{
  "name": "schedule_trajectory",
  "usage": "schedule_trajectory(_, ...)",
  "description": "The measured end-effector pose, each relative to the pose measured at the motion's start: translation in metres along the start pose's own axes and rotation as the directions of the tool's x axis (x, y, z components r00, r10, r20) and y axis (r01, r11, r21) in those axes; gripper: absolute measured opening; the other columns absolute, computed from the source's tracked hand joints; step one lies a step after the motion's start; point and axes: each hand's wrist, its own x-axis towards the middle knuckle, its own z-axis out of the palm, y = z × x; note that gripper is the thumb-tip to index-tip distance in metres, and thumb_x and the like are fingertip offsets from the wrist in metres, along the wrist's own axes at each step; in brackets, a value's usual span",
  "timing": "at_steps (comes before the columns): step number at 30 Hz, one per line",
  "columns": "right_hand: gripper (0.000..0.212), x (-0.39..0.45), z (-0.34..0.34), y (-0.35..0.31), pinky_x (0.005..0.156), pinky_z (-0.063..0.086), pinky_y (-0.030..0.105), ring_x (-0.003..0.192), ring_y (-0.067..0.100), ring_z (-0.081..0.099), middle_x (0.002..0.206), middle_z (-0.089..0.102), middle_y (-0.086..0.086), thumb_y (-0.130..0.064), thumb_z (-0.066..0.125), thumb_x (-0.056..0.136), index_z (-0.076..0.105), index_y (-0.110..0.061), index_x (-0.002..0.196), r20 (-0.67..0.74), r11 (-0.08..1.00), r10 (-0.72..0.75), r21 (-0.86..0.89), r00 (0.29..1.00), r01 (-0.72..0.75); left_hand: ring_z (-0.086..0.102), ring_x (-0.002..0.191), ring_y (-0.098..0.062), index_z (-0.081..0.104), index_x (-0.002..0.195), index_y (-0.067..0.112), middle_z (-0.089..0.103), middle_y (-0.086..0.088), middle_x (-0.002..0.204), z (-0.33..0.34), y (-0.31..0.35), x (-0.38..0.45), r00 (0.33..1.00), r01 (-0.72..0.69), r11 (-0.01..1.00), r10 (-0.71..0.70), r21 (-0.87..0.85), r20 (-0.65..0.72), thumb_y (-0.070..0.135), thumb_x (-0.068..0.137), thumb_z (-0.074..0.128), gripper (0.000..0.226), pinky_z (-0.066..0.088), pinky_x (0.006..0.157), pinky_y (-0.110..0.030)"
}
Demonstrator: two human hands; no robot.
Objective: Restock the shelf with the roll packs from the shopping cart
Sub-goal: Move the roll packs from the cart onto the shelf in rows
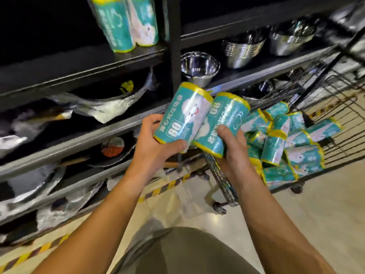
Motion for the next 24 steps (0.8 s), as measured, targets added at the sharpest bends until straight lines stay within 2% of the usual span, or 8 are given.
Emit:
schedule_trajectory(3,0.053,-0.001,0.047,0.013,0.094,0.056,0.051,0.111,0.031,0.069,0.122,0.07,0.011,-0.021,0.069,0.078,0.055,-0.017,0.128,0.07,1.0,-0.001,-0.024,0.998,0.002,0.066,0.111,-0.014,0.048,0.135,0.024,0.064,0.001,0.127,-0.045,0.007,-0.009,1.0,-0.022,0.999,0.022,-0.023,-0.015,0.027,0.054,0.088,0.09,0.056,0.084,-0.033)
schedule_trajectory(5,0.05,-0.004,0.081,0.023,0.088,0.057,0.045,0.108,0.027,0.07,0.117,0.072,0.007,-0.02,0.069,0.077,0.056,-0.017,0.126,0.122,0.998,-0.009,-0.057,0.993,0.016,0.068,0.107,-0.012,0.053,0.133,0.026,0.07,0.007,0.119,-0.076,0.013,-0.012,0.999,-0.043,0.998,0.041,-0.048,-0.023,0.017,0.06,0.086,0.081,0.056,0.079,-0.027)
schedule_trajectory(8,0.047,-0.009,0.133,0.041,0.082,0.059,0.04,0.105,0.026,0.071,0.117,0.071,0.008,-0.018,0.068,0.078,0.056,-0.016,0.123,0.187,0.995,-0.035,-0.089,0.982,0.052,0.066,0.114,-0.019,0.052,0.136,0.025,0.067,0.002,0.126,-0.13,0.021,-0.013,0.994,-0.079,0.996,0.075,-0.044,-0.08,0.026,0.058,0.085,0.085,0.057,0.086,-0.035)
schedule_trajectory(13,0.045,-0.015,0.209,0.069,0.068,0.059,0.035,0.096,0.024,0.073,0.115,0.072,0.01,-0.019,0.067,0.084,0.056,-0.011,0.127,0.228,0.998,-0.019,-0.051,0.973,0.031,0.066,0.106,-0.009,0.047,0.137,0.029,0.059,0.0,0.129,-0.223,0.04,-0.006,0.968,-0.139,0.99,0.139,0.012,-0.209,0.03,0.051,0.086,0.094,0.055,0.077,-0.024)
schedule_trajectory(16,0.043,-0.017,0.243,0.077,0.07,0.058,0.035,0.091,0.022,0.073,0.106,0.074,0.008,-0.026,0.065,0.079,0.062,-0.013,0.119,0.243,1.0,-0.011,-0.024,0.97,0.017,0.068,0.098,-0.018,0.045,0.134,0.011,0.065,-0.006,0.114,-0.27,0.054,0.001,0.931,-0.209,0.957,0.132,-0.201,-0.339,0.021,0.052,0.081,0.09,0.056,0.077,-0.035)
schedule_trajectory(18,0.043,-0.016,0.262,0.079,0.074,0.058,0.035,0.093,0.022,0.072,0.106,0.074,0.008,-0.027,0.063,0.08,0.061,-0.012,0.12,0.268,0.999,-0.035,-0.021,0.963,0.042,0.068,0.095,-0.021,0.048,0.13,0.008,0.067,-0.006,0.106,-0.293,0.066,0.008,0.924,-0.239,0.927,0.126,-0.287,-0.362,0.014,0.058,0.077,0.078,0.057,0.079,-0.038)
schedule_trajectory(21,0.047,-0.009,0.287,0.08,0.082,0.057,0.04,0.101,0.027,0.069,0.115,0.07,0.013,-0.027,0.061,0.081,0.059,-0.011,0.125,0.294,0.998,-0.048,-0.031,0.955,0.059,0.066,0.093,-0.02,0.06,0.119,0.019,0.067,-0.005,0.105,-0.315,0.081,0.018,0.914,-0.238,0.938,0.128,-0.252,-0.385,0.011,0.063,0.073,0.058,0.055,0.074,-0.034)
schedule_trajectory(24,0.06,0.001,0.309,0.08,0.078,0.058,0.039,0.105,0.029,0.069,0.122,0.069,0.014,-0.035,0.062,0.08,0.055,-0.011,0.135,0.304,0.999,-0.002,-0.04,0.953,0.015,0.066,0.094,-0.022,0.059,0.122,0.023,0.063,-0.009,0.115,-0.326,0.089,0.033,0.901,-0.232,0.945,0.119,-0.231,-0.418,0.012,0.066,0.073,0.059,0.055,0.064,-0.032)
